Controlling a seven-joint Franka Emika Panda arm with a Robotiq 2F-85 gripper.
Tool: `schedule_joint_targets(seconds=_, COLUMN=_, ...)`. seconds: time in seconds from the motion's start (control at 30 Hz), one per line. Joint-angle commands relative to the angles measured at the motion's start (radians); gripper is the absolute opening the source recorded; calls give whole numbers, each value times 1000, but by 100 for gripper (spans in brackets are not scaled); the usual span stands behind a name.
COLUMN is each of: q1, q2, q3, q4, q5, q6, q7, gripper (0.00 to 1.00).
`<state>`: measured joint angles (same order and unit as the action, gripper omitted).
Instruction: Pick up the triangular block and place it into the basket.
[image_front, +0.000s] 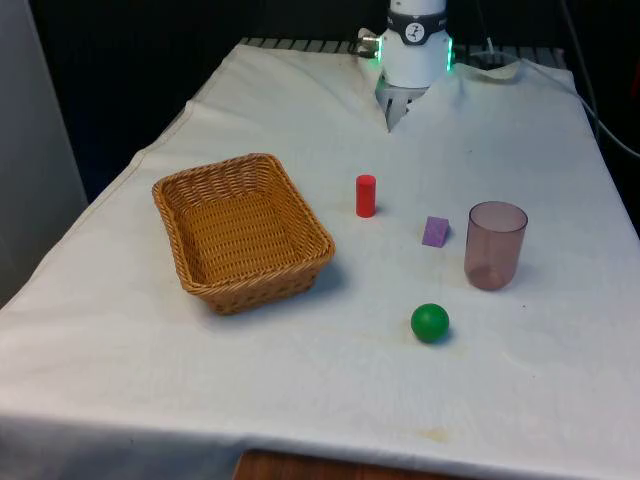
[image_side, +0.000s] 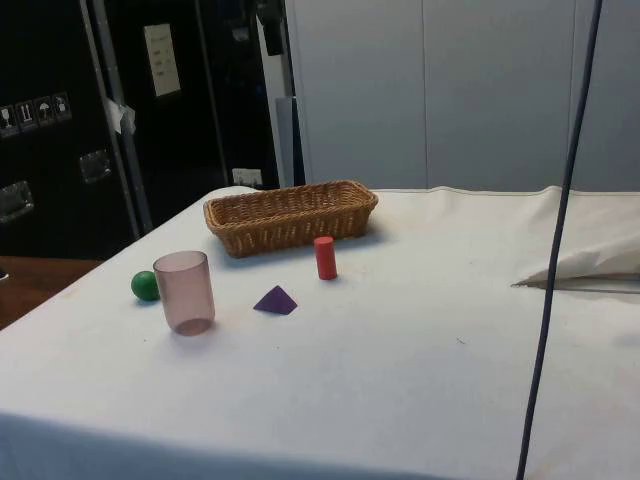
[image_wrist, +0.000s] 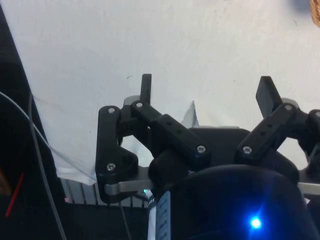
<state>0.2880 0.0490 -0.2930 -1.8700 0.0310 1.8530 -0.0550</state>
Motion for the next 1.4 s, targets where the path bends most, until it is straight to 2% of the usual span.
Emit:
schedule_joint_targets(seconds=0.0, q1=0, q2=-1, q3=3, q4=-2, q5=0, q6=1, q7=2, gripper=100)
schedule_joint_targets(seconds=0.03, q1=5, q2=-11, q3=6, q4=-20, q5=-10, q6=20, q7=15, gripper=100)
schedule_joint_targets(seconds=0.27, q1=4, q2=-44, q3=38, q4=-98, q5=-29, q6=87, q7=48, gripper=100)
schedule_joint_targets(seconds=0.3, q1=0, q2=-40, q3=40, q4=-94, q5=-20, q6=75, q7=39, gripper=100)
schedule_joint_targets(seconds=0.33, q1=4, q2=-53, q3=46, q4=-120, q5=-29, q6=109, q7=55, gripper=100)
schedule_joint_targets(seconds=0.43, q1=3, q2=-62, q3=57, q4=-148, q5=-28, q6=142, q7=64, gripper=100)
schedule_joint_targets(seconds=0.6, q1=3, q2=-58, q3=72, q4=-177, q5=-24, q6=191, q7=84, gripper=100)
schedule_joint_targets(seconds=0.63, q1=0, q2=-59, q3=70, q4=-170, q5=-20, q6=173, q7=71, gripper=100)
schedule_joint_targets(seconds=0.67, q1=4, q2=-56, q3=79, q4=-188, q5=-23, q6=209, q7=94, gripper=100)
schedule_joint_targets(seconds=0.87, q1=2, q2=-46, q3=105, q4=-226, q5=-17, q6=273, q7=123, gripper=100)
schedule_joint_targets(seconds=0.93, q1=0, q2=-43, q3=107, q4=-225, q5=-19, q6=269, q7=121, gripper=100)
schedule_joint_targets(seconds=1.23, q1=2, q2=-32, q3=124, q4=-289, q5=-10, q6=379, q7=179, gripper=100)
schedule_joint_targets(seconds=1.27, q1=0, q2=-38, q3=122, q4=-283, q5=-14, q6=357, q7=168, gripper=100)
schedule_joint_targets(seconds=1.3, q1=2, q2=-28, q3=126, q4=-294, q5=-11, q6=387, q7=185, gripper=100)
schedule_joint_targets(seconds=1.37, q1=1, q2=-19, q3=129, q4=-303, q5=-11, q6=406, q7=199, gripper=100)
